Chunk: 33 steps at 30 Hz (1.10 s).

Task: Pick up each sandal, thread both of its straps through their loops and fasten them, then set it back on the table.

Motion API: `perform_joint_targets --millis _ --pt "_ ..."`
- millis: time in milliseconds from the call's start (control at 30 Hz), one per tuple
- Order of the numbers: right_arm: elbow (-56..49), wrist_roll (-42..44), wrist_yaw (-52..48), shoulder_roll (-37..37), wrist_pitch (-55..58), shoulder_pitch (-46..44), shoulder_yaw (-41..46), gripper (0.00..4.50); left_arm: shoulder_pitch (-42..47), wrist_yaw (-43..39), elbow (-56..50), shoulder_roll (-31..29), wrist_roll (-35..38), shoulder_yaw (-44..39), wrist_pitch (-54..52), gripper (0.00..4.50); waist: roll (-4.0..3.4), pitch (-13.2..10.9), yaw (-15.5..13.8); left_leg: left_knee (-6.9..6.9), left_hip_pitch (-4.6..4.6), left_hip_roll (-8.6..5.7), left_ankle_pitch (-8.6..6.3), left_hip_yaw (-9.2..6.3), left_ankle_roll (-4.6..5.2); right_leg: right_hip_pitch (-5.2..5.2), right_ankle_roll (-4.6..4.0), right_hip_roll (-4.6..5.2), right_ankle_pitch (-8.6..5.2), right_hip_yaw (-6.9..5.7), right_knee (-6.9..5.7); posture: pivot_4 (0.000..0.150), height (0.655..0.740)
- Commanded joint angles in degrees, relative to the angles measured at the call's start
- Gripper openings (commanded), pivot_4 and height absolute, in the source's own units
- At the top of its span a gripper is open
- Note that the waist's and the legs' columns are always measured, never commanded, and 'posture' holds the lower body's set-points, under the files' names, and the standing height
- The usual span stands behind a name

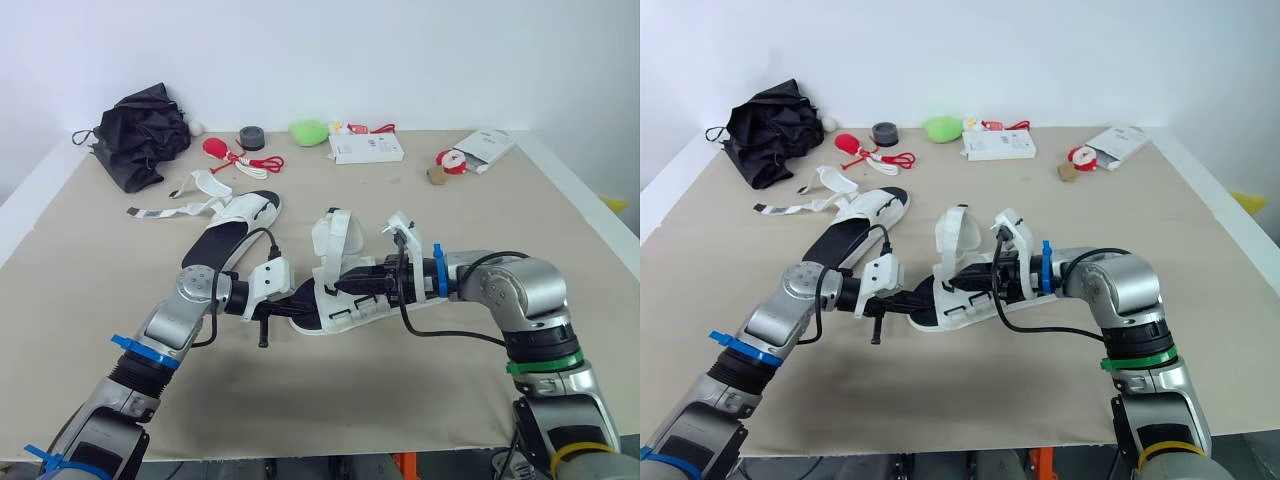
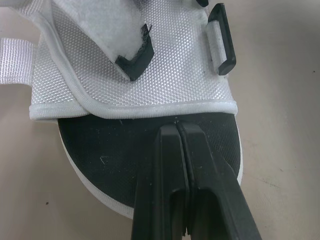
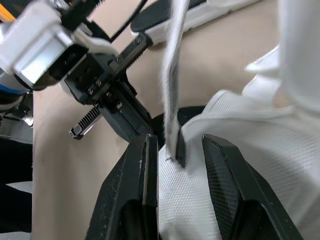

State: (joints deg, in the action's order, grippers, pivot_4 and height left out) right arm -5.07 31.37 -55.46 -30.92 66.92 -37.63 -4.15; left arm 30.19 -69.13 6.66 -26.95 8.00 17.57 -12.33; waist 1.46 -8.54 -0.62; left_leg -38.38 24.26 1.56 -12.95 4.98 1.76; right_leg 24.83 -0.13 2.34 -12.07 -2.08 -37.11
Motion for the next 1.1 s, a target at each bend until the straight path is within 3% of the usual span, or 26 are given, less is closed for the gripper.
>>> perform_joint_targets --millis 33,733,900,1100 --pt "-5.83 3.29 1.01 -0.58 1.53 1.28 1.14 1.60 -1.95 -1.05 1.93 -0.37 -1.62 3.31 -1.67 0.00 0.00 0.00 0.00 0.00 0.00 0.00 0.00 0.00 0.01 0.00 0.00 0.00 0.00 0.00 0.00 0.150 0.7400" --pt "-3.72 3.65 7.05 3.02 -1.30 0.39 -0.90 1.60 -2.30 -0.47 1.55 0.26 -1.62 3.44 -1.85 0.00 0.00 0.00 -0.02 -0.01 -0.03 0.00 0.00 0.00 0.01 -0.02 0.06 -0.02 0.01 0.00 0.02 0.150 0.7400" --pt "-2.39 4.61 6.80 3.62 -1.61 0.07 0.21 0.03 -2.37 -0.30 1.49 0.26 -1.61 3.37 -1.90 0.00 0.00 0.00 -0.02 -0.01 -0.03 0.00 0.00 -0.01 0.01 -0.03 0.07 -0.02 0.01 -0.01 0.02 0.150 0.7400" --pt "-1.83 5.28 5.40 2.71 -1.24 -0.20 -0.56 0.03 -2.22 -0.25 1.70 0.27 -1.63 3.32 -1.73 0.00 0.00 0.00 -0.02 -0.02 -0.03 0.00 0.00 -0.01 0.01 -0.03 0.07 -0.01 0.01 -0.01 0.02 0.150 0.7400"
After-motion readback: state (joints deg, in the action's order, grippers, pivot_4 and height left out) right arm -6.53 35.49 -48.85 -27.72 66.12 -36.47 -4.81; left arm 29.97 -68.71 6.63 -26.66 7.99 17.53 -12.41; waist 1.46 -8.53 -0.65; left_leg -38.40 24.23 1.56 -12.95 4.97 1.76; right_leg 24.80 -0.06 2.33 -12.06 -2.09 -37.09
